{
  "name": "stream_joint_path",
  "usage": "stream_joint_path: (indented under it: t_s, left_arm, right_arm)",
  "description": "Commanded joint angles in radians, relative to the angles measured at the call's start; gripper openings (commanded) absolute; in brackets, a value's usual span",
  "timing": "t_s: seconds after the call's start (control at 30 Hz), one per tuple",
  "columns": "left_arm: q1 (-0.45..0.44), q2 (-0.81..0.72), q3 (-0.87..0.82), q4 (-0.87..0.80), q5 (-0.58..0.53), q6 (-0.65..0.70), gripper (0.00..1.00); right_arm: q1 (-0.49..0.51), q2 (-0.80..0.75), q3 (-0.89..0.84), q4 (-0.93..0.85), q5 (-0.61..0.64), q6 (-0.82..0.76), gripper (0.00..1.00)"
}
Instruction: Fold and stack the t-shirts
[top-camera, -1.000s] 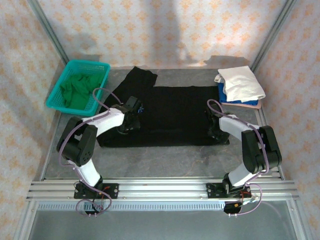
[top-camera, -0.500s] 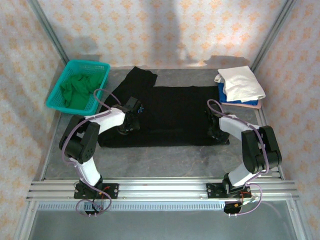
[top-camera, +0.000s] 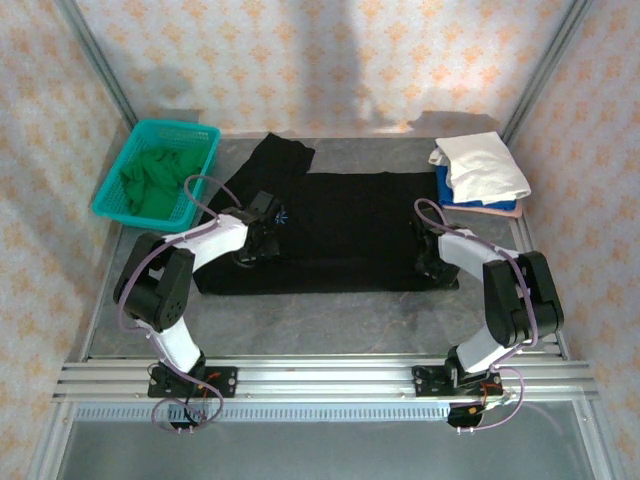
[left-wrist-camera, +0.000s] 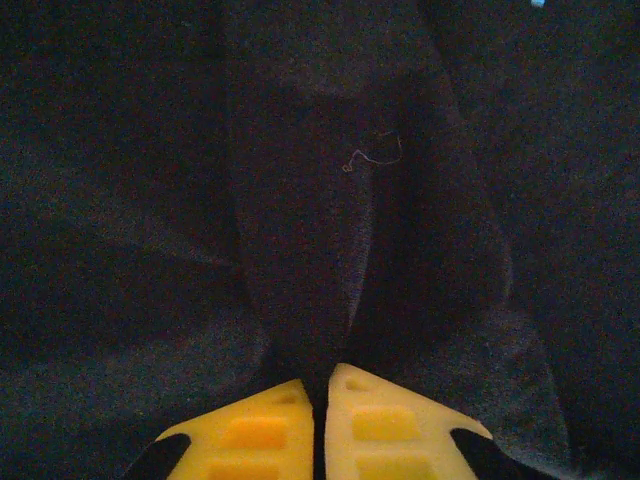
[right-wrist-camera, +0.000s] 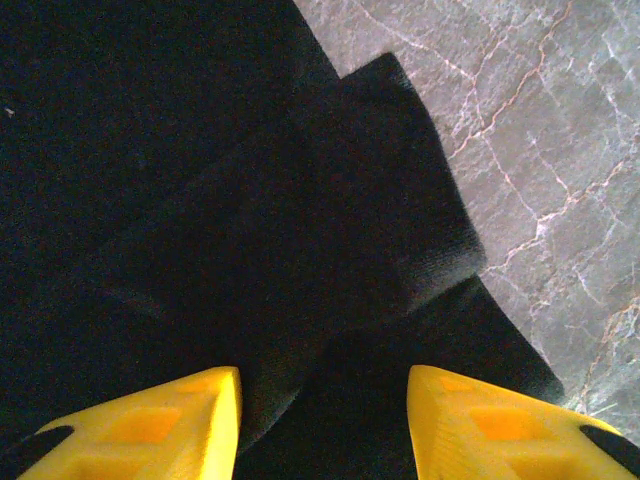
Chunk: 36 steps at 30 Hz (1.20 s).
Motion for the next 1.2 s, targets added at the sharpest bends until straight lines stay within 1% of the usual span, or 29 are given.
stream_joint_path:
  t_s: [0.0, 0.13, 0.2, 0.37, 0.43, 0.47, 0.5, 0.53, 0.57, 0.6, 0.63, 0.77, 0.8, 0.87, 0.9, 0.93, 1.03, 1.1, 1.17]
  left_arm:
    - [0.007, 0.001, 0.062, -0.043, -0.012, 0.016, 0.01]
    - [-0.009, 0.046, 0.172, -0.080, -0.012, 0.029, 0.00]
    - [-0.022, 0.085, 0.237, -0.116, -0.024, 0.066, 0.00]
    - [-0.041, 0.237, 0.420, -0.182, -0.016, 0.110, 0.01]
    - [-0.044, 0.290, 0.477, -0.192, 0.001, 0.125, 0.05]
    - [-0.047, 0.316, 0.506, -0.194, 0.012, 0.132, 0.05]
    - [-0.049, 0.339, 0.529, -0.195, 0.022, 0.137, 0.07]
    - [-0.053, 0.362, 0.558, -0.197, 0.038, 0.146, 0.12]
    - [-0.058, 0.384, 0.583, -0.194, 0.053, 0.155, 0.21]
    - [-0.059, 0.398, 0.600, -0.188, 0.062, 0.160, 0.32]
    - [-0.059, 0.412, 0.616, -0.181, 0.074, 0.168, 0.36]
    - [-0.050, 0.426, 0.665, -0.204, 0.060, 0.190, 0.58]
    - [-0.044, 0.413, 0.659, -0.204, 0.053, 0.191, 0.67]
    - [-0.028, 0.351, 0.619, -0.192, 0.025, 0.194, 0.89]
    - [-0.019, 0.314, 0.586, -0.182, 0.011, 0.191, 0.94]
    - [-0.007, 0.264, 0.540, -0.165, 0.002, 0.186, 0.99]
    - [0.047, 0.091, 0.356, -0.100, -0.014, 0.158, 1.00]
    - [0.084, -0.001, 0.233, -0.086, -0.051, 0.135, 1.00]
    - [0.122, -0.075, 0.110, -0.083, -0.080, 0.106, 1.00]
  right_arm:
    - [-0.010, -0.007, -0.020, -0.019, 0.019, -0.008, 0.47]
    - [-0.011, -0.022, -0.020, -0.022, 0.021, -0.007, 0.47]
    - [-0.010, -0.022, -0.021, -0.022, 0.020, -0.007, 0.47]
    - [-0.010, -0.020, -0.021, -0.023, 0.023, -0.007, 0.47]
    - [-0.011, -0.019, -0.019, -0.025, 0.021, -0.008, 0.47]
    - [-0.011, -0.019, -0.018, -0.027, 0.022, -0.007, 0.47]
    - [-0.009, -0.021, -0.018, -0.030, 0.023, -0.008, 0.47]
    - [-0.010, -0.023, -0.016, -0.033, 0.024, -0.008, 0.47]
    - [-0.009, -0.026, -0.015, -0.038, 0.028, -0.007, 0.47]
    - [-0.010, -0.029, -0.015, -0.041, 0.027, -0.005, 0.47]
    - [-0.010, -0.035, -0.015, -0.044, 0.028, -0.004, 0.47]
    - [0.002, -0.100, -0.004, -0.078, 0.041, 0.000, 0.47]
    - [0.012, -0.123, -0.001, -0.082, 0.041, -0.003, 0.48]
    - [0.055, -0.185, 0.009, -0.068, 0.027, -0.021, 0.49]
    - [0.079, -0.205, 0.015, -0.054, 0.014, -0.028, 0.49]
    - [0.106, -0.222, 0.023, -0.031, -0.014, -0.035, 0.50]
    - [0.198, -0.212, 0.063, 0.051, -0.086, -0.041, 0.52]
    - [0.286, -0.158, 0.123, 0.084, -0.094, -0.048, 0.53]
    - [0.380, -0.073, 0.213, 0.106, -0.098, -0.065, 0.54]
